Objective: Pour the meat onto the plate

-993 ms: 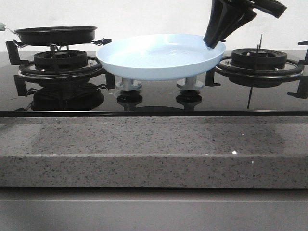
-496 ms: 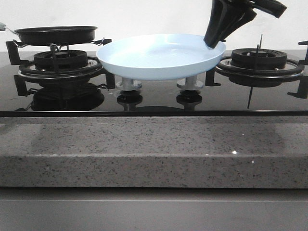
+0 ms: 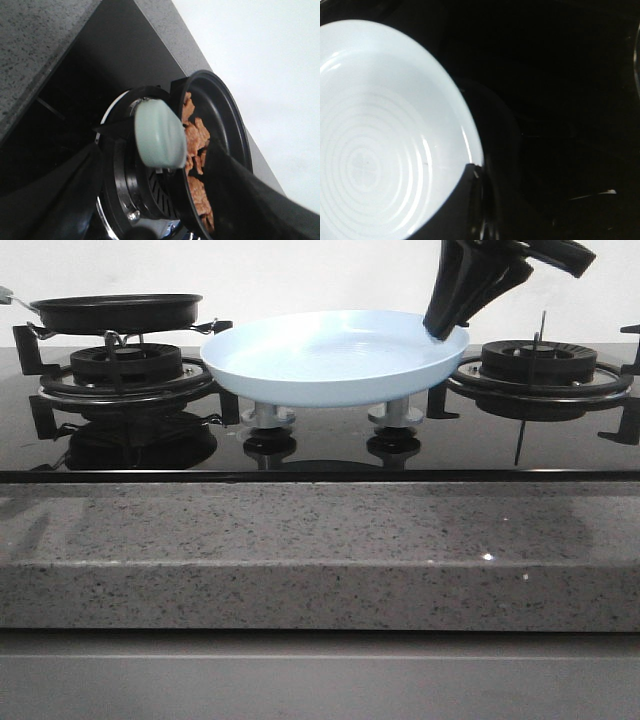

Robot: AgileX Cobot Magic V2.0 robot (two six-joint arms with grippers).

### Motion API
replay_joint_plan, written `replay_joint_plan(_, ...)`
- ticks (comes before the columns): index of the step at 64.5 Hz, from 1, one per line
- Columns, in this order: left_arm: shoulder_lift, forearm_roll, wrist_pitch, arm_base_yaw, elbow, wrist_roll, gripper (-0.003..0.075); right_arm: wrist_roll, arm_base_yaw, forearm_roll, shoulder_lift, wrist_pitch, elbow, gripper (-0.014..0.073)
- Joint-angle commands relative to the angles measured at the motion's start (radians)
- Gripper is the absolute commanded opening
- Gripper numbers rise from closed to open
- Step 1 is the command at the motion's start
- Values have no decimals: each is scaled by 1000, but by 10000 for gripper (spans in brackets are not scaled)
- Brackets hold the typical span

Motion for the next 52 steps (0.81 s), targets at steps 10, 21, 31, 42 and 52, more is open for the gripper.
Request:
replay_joint_plan(10,-9,-171,12,3,-38,89,428,-10,-1,34,-51,-33,-22,-62)
replay_joint_plan(21,16,-239,18,3,-38,125,428,-10,-1,34,-51,-32,-22,-62)
replay_joint_plan(31,32,-243,37,3,-38,125,427,-10,-1,34,-51,-32,-22,-62)
replay_joint_plan(42,33,-264,37,3,-38,134,360,-10,-1,34,-51,-32,-22,-62)
replay_joint_plan(52,33,-295,37,3,-38,150,250,-10,-1,34,-51,-32,-22,-62)
